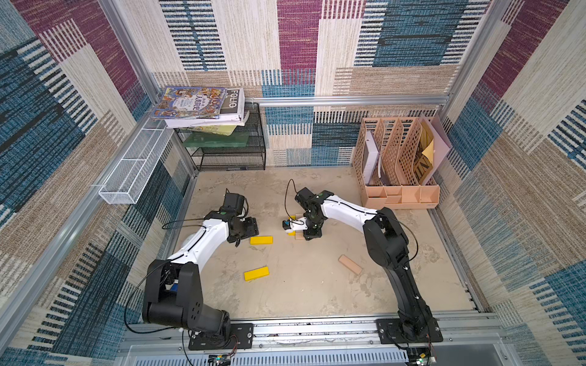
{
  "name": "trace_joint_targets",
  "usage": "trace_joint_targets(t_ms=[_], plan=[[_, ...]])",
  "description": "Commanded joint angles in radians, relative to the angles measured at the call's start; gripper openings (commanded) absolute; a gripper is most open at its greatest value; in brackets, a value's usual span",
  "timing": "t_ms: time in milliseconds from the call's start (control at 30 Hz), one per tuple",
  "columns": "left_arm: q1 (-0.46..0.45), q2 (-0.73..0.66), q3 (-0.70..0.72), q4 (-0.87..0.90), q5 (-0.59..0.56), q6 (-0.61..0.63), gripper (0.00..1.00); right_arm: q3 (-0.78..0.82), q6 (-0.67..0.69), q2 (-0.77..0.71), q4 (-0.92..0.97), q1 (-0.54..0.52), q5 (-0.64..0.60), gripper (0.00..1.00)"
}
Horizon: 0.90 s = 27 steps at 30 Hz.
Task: Assemble the number 6 with building blocks
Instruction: Assemble the building block at the center of the board.
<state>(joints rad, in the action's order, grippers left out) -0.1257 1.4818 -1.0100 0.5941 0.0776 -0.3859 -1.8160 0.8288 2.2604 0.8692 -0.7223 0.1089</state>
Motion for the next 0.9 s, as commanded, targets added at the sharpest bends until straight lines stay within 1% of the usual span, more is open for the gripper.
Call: trace_joint_targets(t_ms=[0, 100, 167, 233, 367, 467, 700, 867], plan=[[0.001, -0.003, -0.004, 0.004, 0.008, 0.003, 0.73, -0.006, -0.01, 0.008, 0.007, -0.001, 0.013, 0.37], [0.001, -0.003, -0.006, 0.003, 0.008, 0.001, 0.73, -0.002, -0.014, 0.005, 0.003, 0.0, 0.004, 0.39], [0.001, -0.003, -0.006, 0.002, 0.013, -0.001, 0.73, 0.003, -0.017, 0.0, -0.002, 0.002, 0.001, 0.42], [0.001, -0.003, -0.006, 0.004, 0.014, -0.001, 0.72, 0.003, -0.022, -0.005, -0.004, 0.006, -0.003, 0.44], [0.001, -0.002, -0.01, 0.007, 0.016, 0.001, 0.73, 0.003, -0.026, -0.006, -0.006, 0.011, -0.006, 0.43], [0.001, 0.0, -0.015, 0.01, 0.016, 0.001, 0.72, 0.003, -0.031, -0.007, -0.004, 0.014, -0.003, 0.41], [0.001, -0.004, -0.01, 0.006, 0.021, -0.003, 0.72, 0.019, -0.037, -0.029, -0.014, 0.012, 0.011, 0.46], [0.003, -0.012, -0.003, 0.003, 0.023, -0.004, 0.72, 0.018, -0.043, -0.035, -0.001, 0.012, 0.024, 0.46]])
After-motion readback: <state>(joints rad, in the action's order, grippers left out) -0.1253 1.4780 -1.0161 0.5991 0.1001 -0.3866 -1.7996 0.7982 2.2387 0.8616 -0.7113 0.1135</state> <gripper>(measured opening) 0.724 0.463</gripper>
